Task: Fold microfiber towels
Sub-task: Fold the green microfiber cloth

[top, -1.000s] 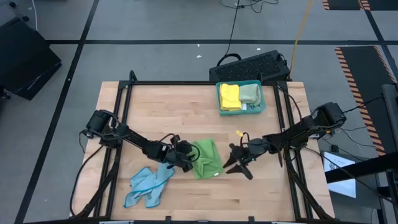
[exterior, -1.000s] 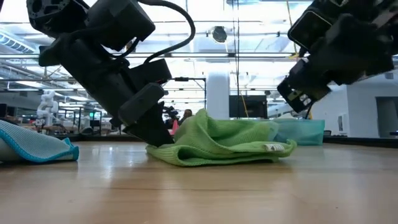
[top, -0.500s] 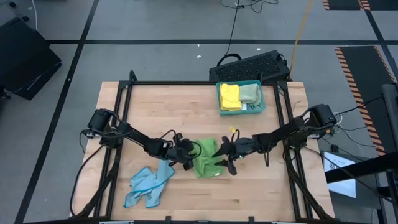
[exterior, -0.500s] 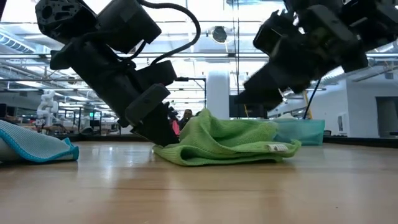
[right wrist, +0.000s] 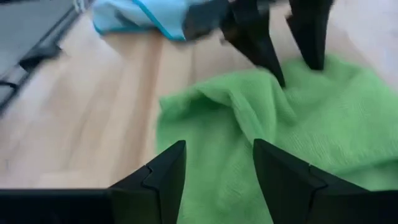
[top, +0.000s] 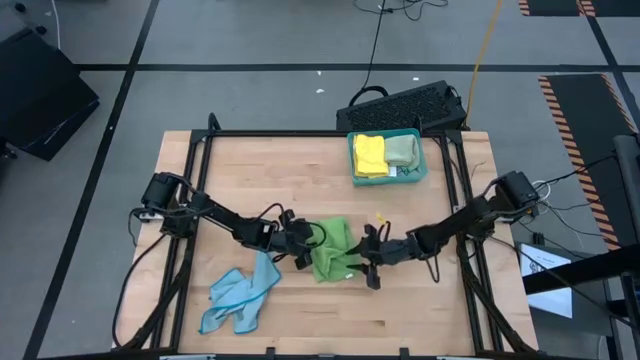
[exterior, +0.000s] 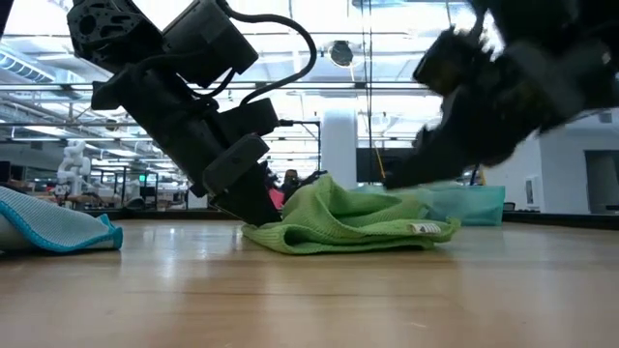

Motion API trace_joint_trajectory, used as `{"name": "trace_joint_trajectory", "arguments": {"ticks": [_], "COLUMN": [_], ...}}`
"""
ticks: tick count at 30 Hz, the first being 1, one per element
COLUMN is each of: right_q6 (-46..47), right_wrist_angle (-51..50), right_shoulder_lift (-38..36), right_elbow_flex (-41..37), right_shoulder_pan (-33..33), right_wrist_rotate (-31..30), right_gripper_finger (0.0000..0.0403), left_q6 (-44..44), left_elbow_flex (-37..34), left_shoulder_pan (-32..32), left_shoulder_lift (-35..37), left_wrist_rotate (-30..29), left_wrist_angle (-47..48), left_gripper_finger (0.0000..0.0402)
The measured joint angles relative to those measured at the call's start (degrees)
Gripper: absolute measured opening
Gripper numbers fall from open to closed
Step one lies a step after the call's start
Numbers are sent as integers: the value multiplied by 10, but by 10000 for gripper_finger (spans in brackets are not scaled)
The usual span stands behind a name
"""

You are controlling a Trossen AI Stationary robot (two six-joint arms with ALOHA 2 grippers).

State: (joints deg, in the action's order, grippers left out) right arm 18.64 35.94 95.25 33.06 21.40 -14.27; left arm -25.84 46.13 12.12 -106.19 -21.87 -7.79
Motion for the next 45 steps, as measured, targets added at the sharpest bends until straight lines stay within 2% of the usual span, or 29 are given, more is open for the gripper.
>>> {"name": "trace_joint_trajectory", "arguments": {"ticks": [6, 11, 15, 19, 25, 27, 34, 37, 43, 45], "right_q6": [28, 89, 101, 106, 79, 56, -15, -27, -80, -89], "right_wrist_angle": [-67, -92, -62, -59, -57, -68, -158, -190, -241, -245], "right_shoulder_lift": [-34, -9, 13, 16, 14, 0, -114, -155, -183, -182], "right_elbow_flex": [1, 1, 1, 0, 0, 0, 1, 1, 1, 0], "right_shoulder_pan": [17, 16, 14, 12, 12, 12, 12, 12, 19, 19], "right_wrist_rotate": [-67, -65, -51, -48, -32, -29, -33, 1, 33, 71], "right_gripper_finger": [190, 207, 206, 166, 37, 10, 4, 6, 8, 9], "left_q6": [1, 1, 2, 2, 2, 3, 5, 6, 20, 29], "left_elbow_flex": [0, 0, 0, -1, -1, -1, -1, -1, -1, -1], "left_shoulder_pan": [0, 0, 0, 0, -1, -1, -1, -1, -3, -3], "left_shoulder_lift": [0, 0, 0, 0, -1, -1, -1, -1, -1, 2], "left_wrist_rotate": [0, 0, 0, -1, -2, -2, -2, -3, -4, -5], "left_wrist_angle": [0, -2, -3, -5, -8, -8, -7, -7, -15, -22], "left_gripper_finger": [214, 214, 214, 214, 214, 214, 214, 214, 214, 214]}}
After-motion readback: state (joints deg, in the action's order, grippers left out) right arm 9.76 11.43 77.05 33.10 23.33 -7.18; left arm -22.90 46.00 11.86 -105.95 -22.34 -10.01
